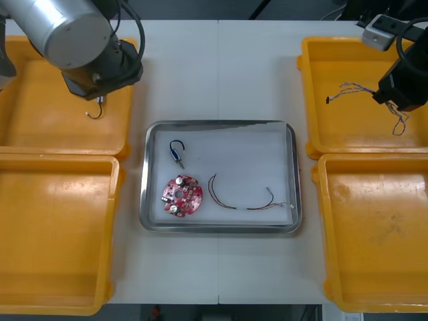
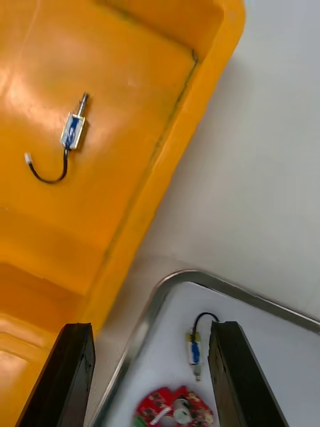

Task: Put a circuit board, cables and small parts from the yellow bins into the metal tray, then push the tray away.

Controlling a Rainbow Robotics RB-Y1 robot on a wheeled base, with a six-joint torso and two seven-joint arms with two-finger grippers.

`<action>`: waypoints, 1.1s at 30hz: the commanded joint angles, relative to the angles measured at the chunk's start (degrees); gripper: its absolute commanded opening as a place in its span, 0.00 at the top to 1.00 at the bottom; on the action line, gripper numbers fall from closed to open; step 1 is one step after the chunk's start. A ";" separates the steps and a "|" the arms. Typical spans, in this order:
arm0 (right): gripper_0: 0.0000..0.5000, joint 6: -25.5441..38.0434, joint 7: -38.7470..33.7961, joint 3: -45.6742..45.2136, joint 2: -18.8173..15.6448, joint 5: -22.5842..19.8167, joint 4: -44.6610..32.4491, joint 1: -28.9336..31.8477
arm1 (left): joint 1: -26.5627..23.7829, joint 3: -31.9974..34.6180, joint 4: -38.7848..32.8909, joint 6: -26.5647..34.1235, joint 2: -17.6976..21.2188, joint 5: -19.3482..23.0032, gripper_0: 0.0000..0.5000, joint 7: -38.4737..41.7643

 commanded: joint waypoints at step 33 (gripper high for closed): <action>1.00 -22.03 5.85 27.63 -2.29 -2.74 -17.47 1.99 | -2.84 3.26 31.62 -21.56 9.28 10.50 0.00 -38.99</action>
